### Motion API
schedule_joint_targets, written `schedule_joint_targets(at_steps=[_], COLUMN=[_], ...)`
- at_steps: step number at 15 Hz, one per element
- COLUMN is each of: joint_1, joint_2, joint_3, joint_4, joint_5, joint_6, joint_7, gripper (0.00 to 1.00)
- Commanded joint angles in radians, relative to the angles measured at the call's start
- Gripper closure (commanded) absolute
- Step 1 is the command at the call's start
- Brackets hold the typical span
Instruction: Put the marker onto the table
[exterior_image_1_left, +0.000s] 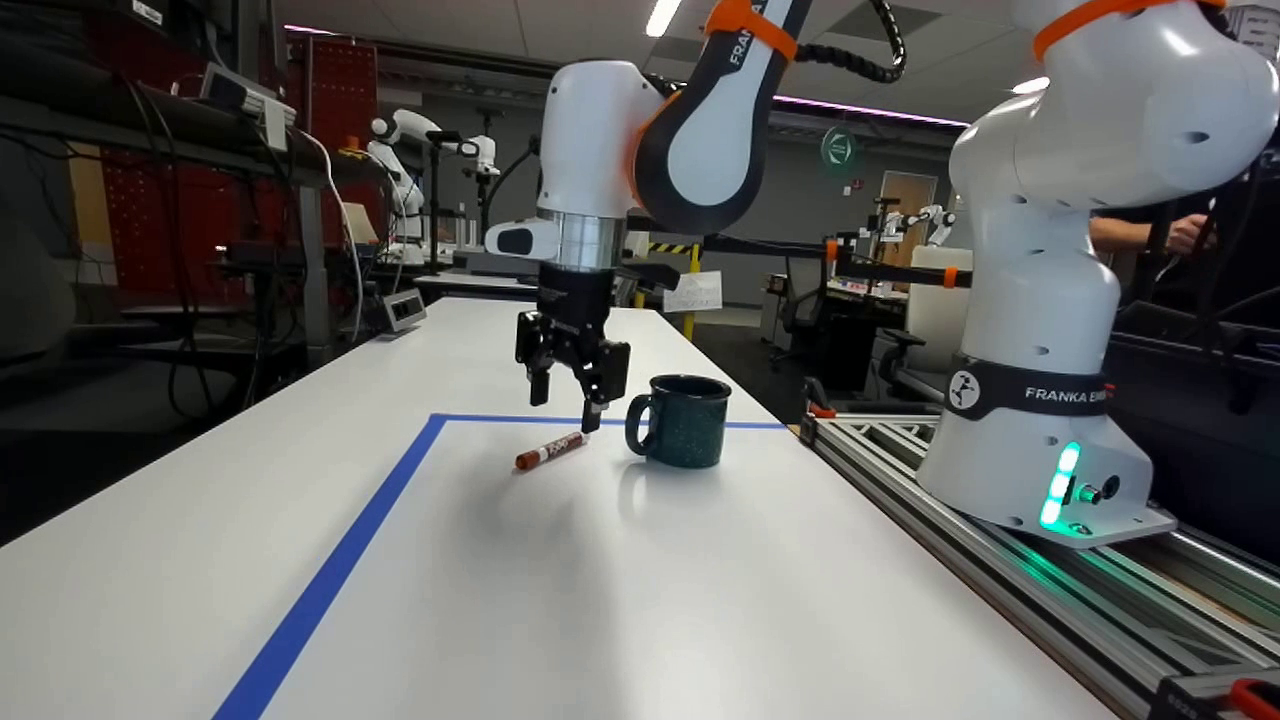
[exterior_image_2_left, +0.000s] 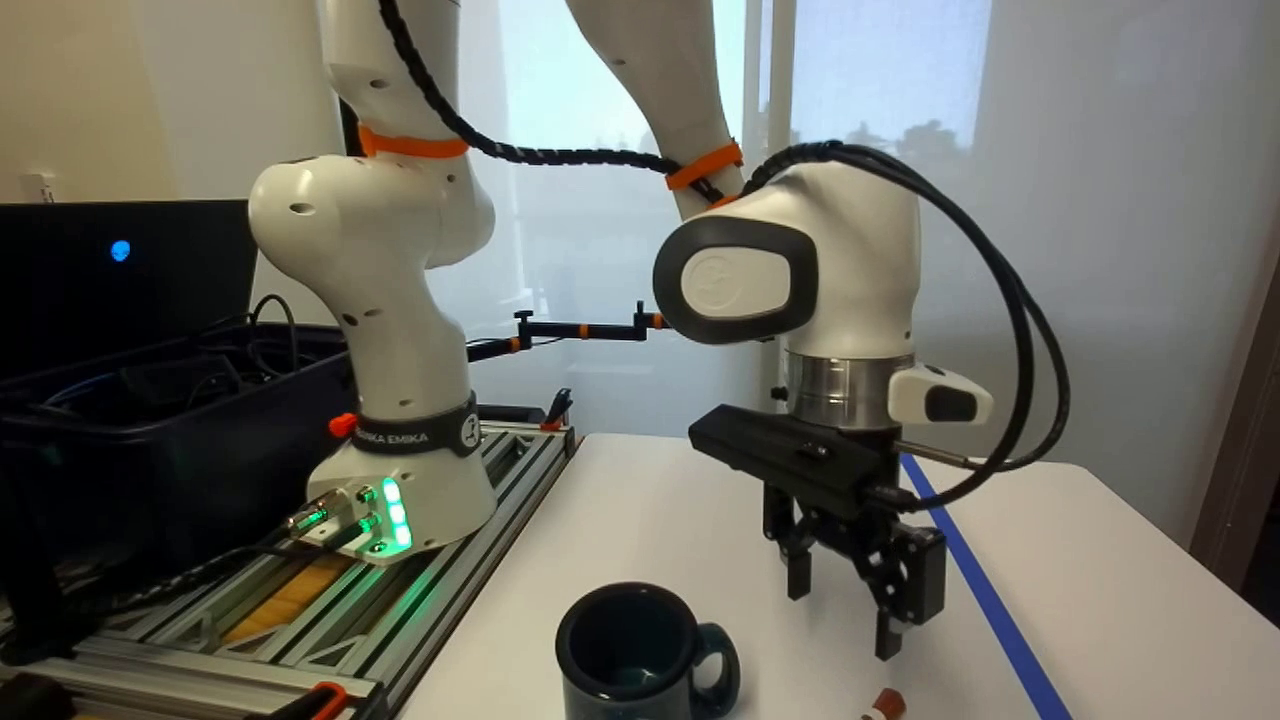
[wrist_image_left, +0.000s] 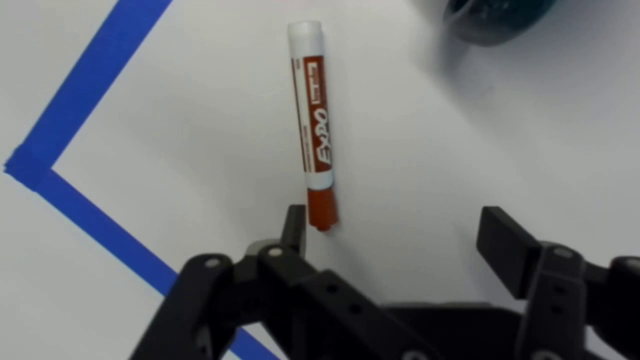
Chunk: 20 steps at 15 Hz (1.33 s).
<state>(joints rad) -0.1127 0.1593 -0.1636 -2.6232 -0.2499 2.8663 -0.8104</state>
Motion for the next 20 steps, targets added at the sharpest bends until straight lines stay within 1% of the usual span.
schedule_joint_targets(at_steps=[1,3,6,8,10,11,12,14,20], joint_1=[-0.01,-0.019,-0.021,-0.022,-0.024,-0.027,-0.017,-0.018,-0.02], joint_2=[-0.172,-0.245,-0.349,-0.397,-0.436,-0.45,-0.398,-0.422,-0.426], joint_3=[-0.015,-0.011,-0.004,-0.007,-0.009,-0.007,-0.014,-0.013,-0.013], joint_4=[-0.023,-0.017,0.0,0.014,0.018,0.019,0.026,0.027,0.027], joint_5=[-0.034,-0.011,0.058,0.081,0.107,0.114,0.089,0.098,0.102], joint_6=[-0.113,-0.217,-0.425,-0.528,-0.596,-0.62,-0.565,-0.596,-0.599], joint_7=[0.133,0.216,0.295,0.372,0.45,0.497,0.429,0.474,0.491], gripper=[0.0,0.0,0.0,0.0,0.0,0.0,0.0,0.0,0.0])
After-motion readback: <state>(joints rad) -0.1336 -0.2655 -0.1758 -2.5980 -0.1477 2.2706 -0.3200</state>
